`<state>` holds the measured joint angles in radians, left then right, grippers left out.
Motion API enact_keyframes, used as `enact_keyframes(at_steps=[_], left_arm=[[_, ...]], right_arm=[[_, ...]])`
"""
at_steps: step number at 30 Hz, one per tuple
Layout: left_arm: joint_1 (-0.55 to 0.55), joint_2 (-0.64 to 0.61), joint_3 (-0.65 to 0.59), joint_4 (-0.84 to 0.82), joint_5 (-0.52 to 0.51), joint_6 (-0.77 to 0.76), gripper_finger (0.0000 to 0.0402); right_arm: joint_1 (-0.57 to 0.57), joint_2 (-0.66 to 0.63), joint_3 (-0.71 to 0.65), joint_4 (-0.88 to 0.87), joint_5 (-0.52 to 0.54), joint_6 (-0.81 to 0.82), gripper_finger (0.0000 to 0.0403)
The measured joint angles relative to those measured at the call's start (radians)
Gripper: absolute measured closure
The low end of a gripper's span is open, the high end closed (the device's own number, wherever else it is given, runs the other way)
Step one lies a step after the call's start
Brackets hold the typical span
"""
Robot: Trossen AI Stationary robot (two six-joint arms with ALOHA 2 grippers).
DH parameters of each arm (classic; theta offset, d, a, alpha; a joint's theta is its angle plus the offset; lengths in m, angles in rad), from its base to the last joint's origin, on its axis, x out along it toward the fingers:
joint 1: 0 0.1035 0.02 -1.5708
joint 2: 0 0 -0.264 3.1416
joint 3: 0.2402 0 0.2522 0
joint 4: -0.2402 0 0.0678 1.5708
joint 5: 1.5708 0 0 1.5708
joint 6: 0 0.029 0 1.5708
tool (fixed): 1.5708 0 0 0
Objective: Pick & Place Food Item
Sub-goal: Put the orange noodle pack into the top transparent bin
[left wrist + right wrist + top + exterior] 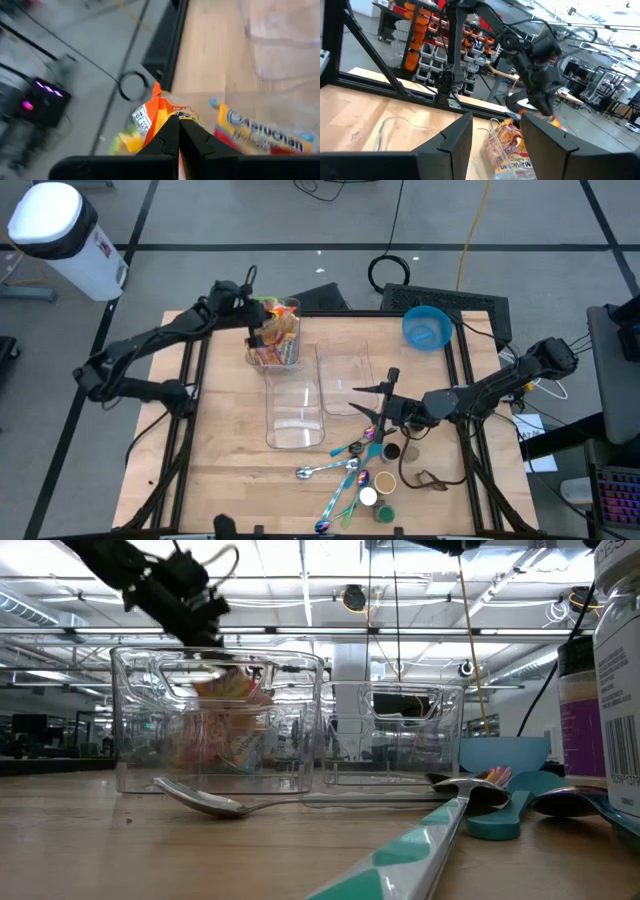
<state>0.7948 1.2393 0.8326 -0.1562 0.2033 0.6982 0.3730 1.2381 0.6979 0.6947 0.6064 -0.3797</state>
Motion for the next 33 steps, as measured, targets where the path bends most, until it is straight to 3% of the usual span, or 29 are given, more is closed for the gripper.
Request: enact_keyframes(at_steps=[6,14,17,22,26,30,33], left_arm=[[0.022,0.103,0.001,0.033,-0.05,-0.009,0.0394],[0.023,0.149,0.002,0.099,-0.37,-0.105,0.038],[0.019,0.149,0.002,0.098,-0.441,-0.173,0.0379],[0.008,0.149,0.002,0.07,-0.432,-0.315,0.0394],[-0.008,0.149,0.002,0.047,-0.362,-0.383,0.0394],[-0.007,0.149,0.004,0.047,-0.269,-0.507,0.0352],[0.001,0.149,0.004,0.046,-0.269,-0.537,0.0301]], right_arm=[[-0.001,0.0,0.0,-0.003,0.0,0.0,0.0243],[-0.001,0.0,0.0,-0.005,0.0,0.0,0.0243],[-0.001,0.0,0.0,-0.006,0.0,0.0,0.0243],[-0.001,0.0,0.0,-0.007,0.0,0.001,0.0243],[-0.001,0.0,0.0,-0.007,0.0,0.001,0.0243],[-0.001,0.0,0.0,-0.007,0.0,0.004,0.0243],[-0.001,0.0,0.0,-0.007,0.0,0.024,0.0243]])
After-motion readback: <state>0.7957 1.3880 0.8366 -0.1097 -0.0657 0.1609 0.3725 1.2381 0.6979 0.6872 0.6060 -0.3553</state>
